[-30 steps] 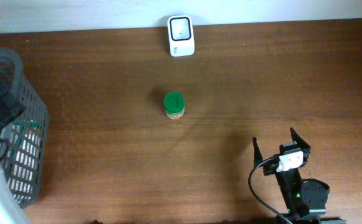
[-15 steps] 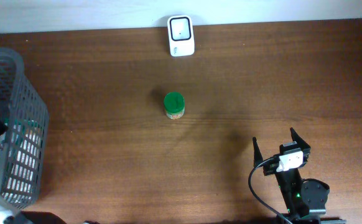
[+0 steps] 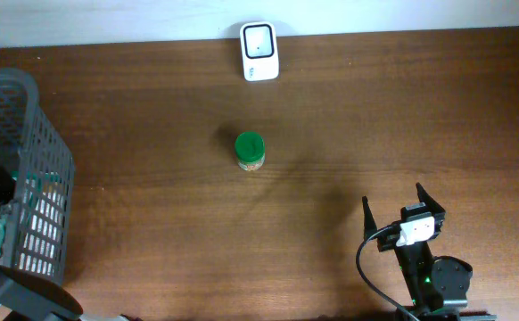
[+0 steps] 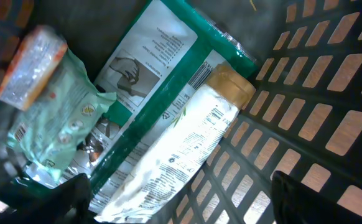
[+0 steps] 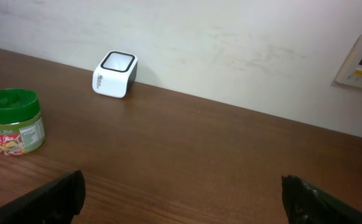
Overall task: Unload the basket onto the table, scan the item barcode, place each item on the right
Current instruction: 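Reach the left gripper into the basket and grasp the white tube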
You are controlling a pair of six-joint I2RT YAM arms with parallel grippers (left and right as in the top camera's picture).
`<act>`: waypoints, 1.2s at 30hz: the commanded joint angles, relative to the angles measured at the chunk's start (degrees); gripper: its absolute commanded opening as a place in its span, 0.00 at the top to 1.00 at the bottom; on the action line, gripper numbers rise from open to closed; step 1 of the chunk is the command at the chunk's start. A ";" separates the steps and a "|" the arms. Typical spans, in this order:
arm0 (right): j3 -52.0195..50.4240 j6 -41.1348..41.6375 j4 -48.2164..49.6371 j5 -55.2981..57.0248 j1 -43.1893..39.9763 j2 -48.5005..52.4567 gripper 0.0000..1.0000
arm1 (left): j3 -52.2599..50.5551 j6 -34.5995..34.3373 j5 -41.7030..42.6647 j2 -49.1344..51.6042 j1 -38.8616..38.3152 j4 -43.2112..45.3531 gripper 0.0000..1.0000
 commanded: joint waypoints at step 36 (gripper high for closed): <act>-0.37 0.46 -0.26 0.33 0.42 -0.37 0.02 | -18.51 16.59 -0.55 10.69 0.13 17.46 0.99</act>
